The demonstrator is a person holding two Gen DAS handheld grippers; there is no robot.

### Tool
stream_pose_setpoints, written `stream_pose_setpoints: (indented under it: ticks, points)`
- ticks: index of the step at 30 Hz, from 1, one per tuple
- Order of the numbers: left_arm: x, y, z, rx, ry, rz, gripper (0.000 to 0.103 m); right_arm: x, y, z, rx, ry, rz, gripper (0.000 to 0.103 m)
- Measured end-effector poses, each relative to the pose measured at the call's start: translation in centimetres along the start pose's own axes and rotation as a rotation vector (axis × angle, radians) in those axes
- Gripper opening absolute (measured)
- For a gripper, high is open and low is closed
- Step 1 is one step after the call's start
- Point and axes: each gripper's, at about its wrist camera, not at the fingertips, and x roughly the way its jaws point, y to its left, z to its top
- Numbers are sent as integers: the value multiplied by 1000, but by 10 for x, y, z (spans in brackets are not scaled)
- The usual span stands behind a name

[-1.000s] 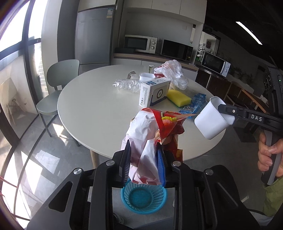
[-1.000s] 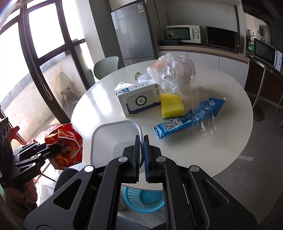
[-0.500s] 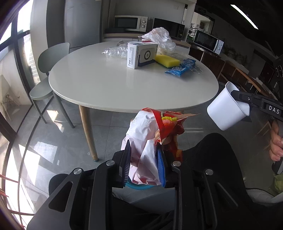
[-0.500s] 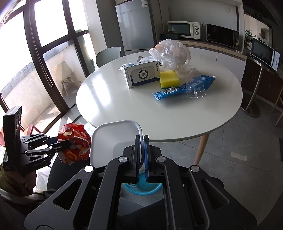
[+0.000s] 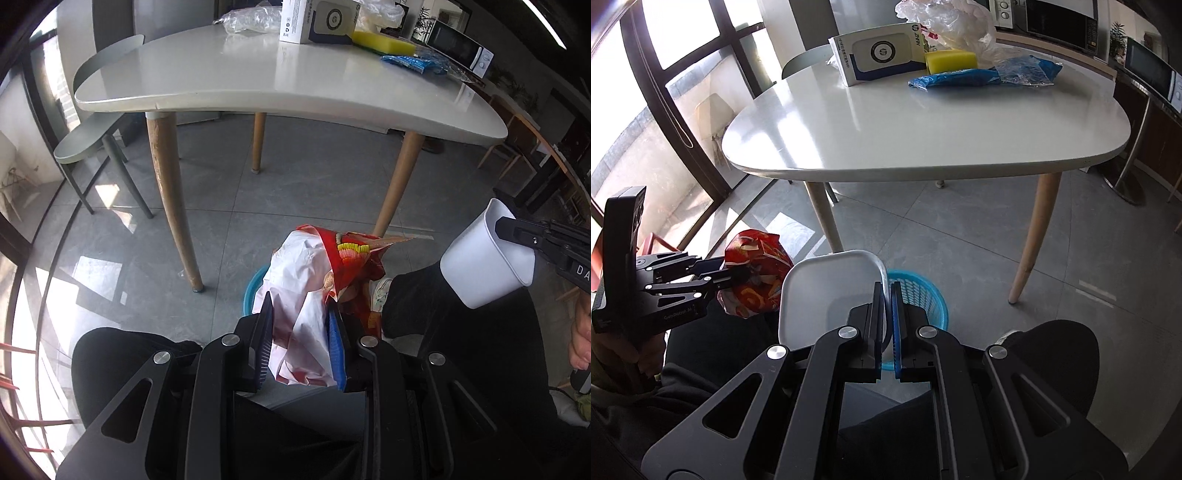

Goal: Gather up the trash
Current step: 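Carry the snack bag and white cup down over the blue wastebasket, then open left tool to drop the snack bag while right tool drops the cup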

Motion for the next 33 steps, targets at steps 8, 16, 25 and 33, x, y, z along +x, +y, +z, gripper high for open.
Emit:
stream_pose_setpoints:
  ticks: [8, 16, 25, 33]
  points:
    - [41, 6, 5, -30, 66, 7, 25, 61, -16, -10, 82, 100, 6, 4]
    - [76, 2, 9, -23, 114, 32, 26, 115, -23, -14, 140, 186, 15, 4]
    - [123, 14, 15, -80, 197, 30, 26, 168, -29, -15, 184, 263, -9, 4]
    - [162, 26, 12, -141, 267, 9, 26, 215, -44, -18, 241, 334, -14, 4]
